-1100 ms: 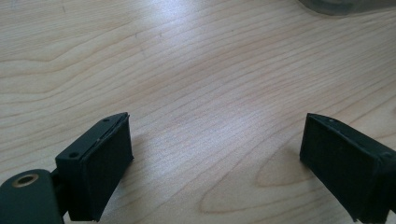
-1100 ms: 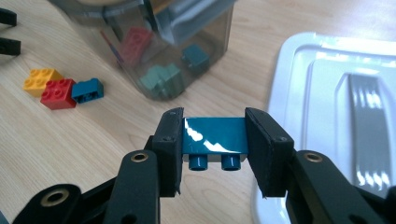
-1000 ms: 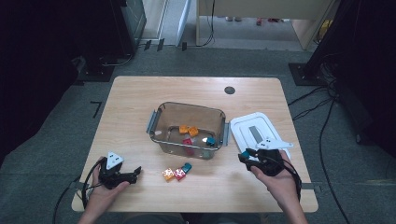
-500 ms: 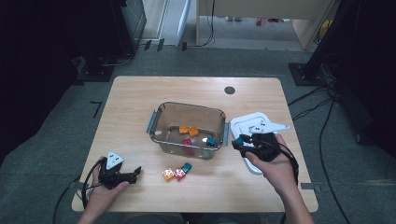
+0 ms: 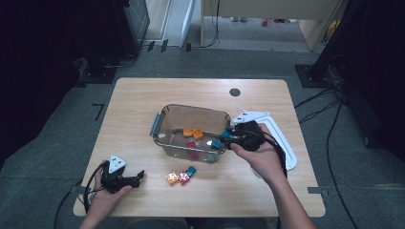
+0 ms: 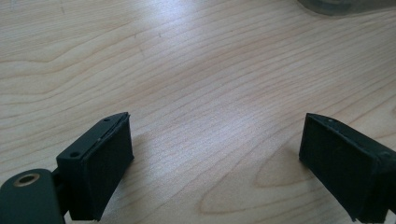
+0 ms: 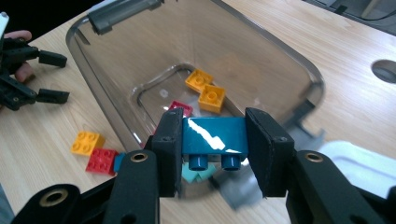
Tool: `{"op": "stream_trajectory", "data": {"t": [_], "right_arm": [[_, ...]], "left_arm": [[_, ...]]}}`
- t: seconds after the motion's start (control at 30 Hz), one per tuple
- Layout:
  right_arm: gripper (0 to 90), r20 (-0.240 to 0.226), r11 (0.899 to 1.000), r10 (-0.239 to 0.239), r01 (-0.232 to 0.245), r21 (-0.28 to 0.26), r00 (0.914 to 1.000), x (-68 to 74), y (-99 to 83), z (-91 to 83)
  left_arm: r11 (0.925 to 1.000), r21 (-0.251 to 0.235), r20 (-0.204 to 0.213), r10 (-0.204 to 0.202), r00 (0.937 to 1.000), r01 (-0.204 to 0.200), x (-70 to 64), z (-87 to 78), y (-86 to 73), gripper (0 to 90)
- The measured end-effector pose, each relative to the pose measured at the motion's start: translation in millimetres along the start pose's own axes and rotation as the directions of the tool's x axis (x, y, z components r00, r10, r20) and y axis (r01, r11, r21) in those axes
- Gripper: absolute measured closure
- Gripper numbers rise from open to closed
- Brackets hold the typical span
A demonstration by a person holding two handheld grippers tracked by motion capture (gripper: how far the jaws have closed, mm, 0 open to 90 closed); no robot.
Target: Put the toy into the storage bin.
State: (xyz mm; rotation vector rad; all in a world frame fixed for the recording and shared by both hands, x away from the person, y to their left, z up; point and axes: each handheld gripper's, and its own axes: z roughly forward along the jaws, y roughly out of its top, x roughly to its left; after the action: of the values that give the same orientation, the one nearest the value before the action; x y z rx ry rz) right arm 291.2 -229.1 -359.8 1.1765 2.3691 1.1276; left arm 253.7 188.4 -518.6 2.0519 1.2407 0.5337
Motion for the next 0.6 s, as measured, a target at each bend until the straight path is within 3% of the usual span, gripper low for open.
{"op": "stream_trajectory", "data": {"t": [0.37,0.6], "right_arm": [[58.7,-0.021,0.999,-0.024,0.025,0.039,0.9995,11.3,18.8,35.1],[44.4,-0.004,0.999,-0.022,0.023,0.024,0.9997,12.2,18.3,34.7]], "left_arm": [[1.0000,-0.001,0.002,0.002,1.0000,-0.002,0.0,-0.1,-0.2,9.5],[1.0000,-0.001,0.003,0.003,1.0000,-0.003,-0.1,-0.2,-0.3,9.6]]}}
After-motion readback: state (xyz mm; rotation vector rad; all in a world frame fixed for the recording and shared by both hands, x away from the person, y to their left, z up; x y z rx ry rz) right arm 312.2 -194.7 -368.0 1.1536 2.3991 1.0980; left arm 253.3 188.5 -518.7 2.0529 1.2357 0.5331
